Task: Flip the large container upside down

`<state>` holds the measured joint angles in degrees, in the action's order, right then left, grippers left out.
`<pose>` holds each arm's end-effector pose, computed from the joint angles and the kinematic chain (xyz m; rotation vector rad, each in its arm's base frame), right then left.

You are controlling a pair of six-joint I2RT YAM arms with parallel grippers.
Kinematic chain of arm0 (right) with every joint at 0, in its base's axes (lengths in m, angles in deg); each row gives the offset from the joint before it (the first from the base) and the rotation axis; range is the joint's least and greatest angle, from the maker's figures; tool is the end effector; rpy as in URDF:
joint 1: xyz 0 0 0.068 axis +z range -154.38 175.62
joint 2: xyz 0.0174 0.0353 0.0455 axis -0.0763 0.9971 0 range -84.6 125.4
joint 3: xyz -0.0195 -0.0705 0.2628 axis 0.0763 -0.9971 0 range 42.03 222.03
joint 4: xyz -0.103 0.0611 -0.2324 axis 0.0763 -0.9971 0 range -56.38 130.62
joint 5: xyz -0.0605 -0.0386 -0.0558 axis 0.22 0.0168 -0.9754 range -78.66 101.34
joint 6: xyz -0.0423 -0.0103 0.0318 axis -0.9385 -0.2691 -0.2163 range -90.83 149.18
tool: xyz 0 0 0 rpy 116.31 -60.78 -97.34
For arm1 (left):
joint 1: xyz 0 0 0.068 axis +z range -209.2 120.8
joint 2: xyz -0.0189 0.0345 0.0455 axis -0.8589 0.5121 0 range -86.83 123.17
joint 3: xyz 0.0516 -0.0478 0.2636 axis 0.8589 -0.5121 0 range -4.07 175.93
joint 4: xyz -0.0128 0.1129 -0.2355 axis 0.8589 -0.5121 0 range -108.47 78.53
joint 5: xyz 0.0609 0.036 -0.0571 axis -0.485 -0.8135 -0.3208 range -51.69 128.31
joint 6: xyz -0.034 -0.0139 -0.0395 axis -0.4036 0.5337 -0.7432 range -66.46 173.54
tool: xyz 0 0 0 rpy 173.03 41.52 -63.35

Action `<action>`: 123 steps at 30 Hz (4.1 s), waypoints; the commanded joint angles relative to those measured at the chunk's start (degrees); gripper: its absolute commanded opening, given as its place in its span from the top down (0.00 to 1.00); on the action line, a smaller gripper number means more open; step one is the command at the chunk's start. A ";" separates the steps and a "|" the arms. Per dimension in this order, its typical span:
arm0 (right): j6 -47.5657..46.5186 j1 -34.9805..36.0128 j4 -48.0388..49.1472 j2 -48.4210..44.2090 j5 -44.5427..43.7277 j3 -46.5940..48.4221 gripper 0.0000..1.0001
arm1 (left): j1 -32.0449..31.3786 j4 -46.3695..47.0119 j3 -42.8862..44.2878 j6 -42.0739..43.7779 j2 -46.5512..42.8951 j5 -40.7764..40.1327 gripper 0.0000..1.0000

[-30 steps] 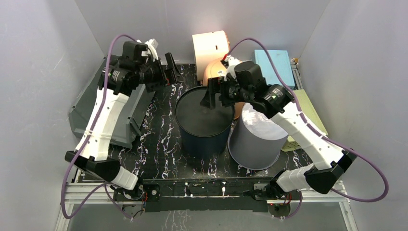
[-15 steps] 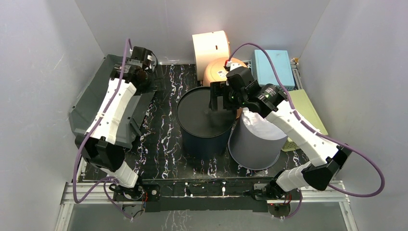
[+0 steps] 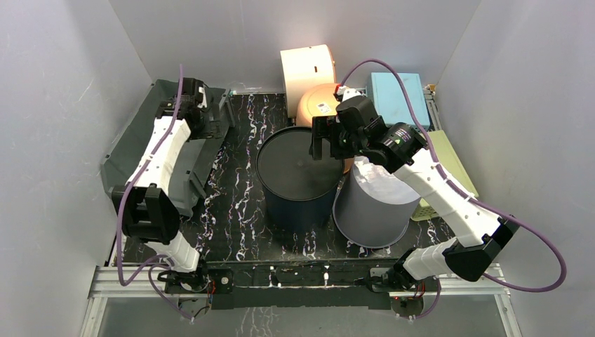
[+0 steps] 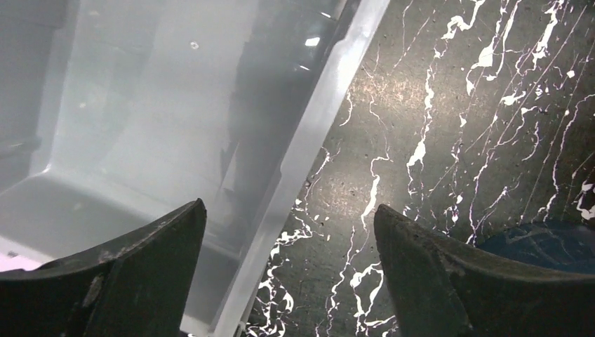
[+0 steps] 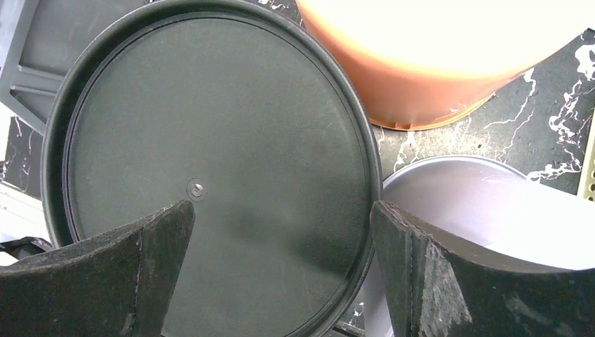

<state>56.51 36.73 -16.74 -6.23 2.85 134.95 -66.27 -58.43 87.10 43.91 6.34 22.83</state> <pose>0.2062 0.1728 0.4174 -0.2058 2.3389 0.4322 0.3512 -0.0340 0.3468 -0.1750 2.3867 0.1915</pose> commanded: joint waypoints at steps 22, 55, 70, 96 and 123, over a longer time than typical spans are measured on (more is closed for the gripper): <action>0.18 -0.19 -1.45 -1.92 -5.54 3.65 0.02 | 2.56 -0.40 12.76 -4.96 8.63 37.30 1.00; 0.53 -0.20 -2.32 0.37 -4.59 5.86 0.02 | 20.47 85.71 -9.79 -81.12 -4.28 74.37 1.00; 1.57 -0.15 -1.99 -1.28 -4.24 3.67 0.02 | 29.92 81.21 -30.72 -74.86 -11.85 80.45 1.00; 1.18 -0.20 -0.39 0.43 -2.71 4.44 0.02 | 17.91 -3.62 12.61 -8.00 -11.85 16.31 0.02; 2.64 -0.18 1.70 3.72 0.88 4.68 0.02 | 7.82 -4.08 3.94 -2.11 -9.01 2.90 0.79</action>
<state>59.26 36.73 -17.83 -2.34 3.20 137.42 -59.43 -58.52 93.55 41.25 -1.56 25.21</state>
